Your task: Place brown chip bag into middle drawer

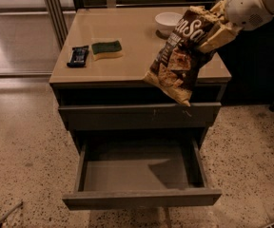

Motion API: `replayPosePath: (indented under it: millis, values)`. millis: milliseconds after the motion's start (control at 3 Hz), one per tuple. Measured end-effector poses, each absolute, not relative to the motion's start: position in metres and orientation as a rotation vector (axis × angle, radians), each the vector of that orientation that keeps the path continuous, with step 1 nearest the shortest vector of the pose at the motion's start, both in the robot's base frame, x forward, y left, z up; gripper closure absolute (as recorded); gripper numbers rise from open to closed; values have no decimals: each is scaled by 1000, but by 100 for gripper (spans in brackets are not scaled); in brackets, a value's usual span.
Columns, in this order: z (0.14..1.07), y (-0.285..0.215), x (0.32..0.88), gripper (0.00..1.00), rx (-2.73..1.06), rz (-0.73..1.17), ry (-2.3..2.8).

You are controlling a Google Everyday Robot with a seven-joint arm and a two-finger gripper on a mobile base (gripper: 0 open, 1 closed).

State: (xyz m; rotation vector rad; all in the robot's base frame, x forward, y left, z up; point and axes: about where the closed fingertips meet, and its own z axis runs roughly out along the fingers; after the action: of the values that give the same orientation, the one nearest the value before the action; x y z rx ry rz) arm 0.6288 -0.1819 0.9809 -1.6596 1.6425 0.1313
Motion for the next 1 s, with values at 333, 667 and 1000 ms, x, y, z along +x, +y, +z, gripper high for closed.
replayPosePath:
  millis: [333, 667, 1000]
  values:
    - [970, -173, 597, 100, -1737, 181, 1619]
    - [942, -175, 560, 100, -1768, 215, 1629]
    - [904, -194, 531, 100, -1761, 139, 1655]
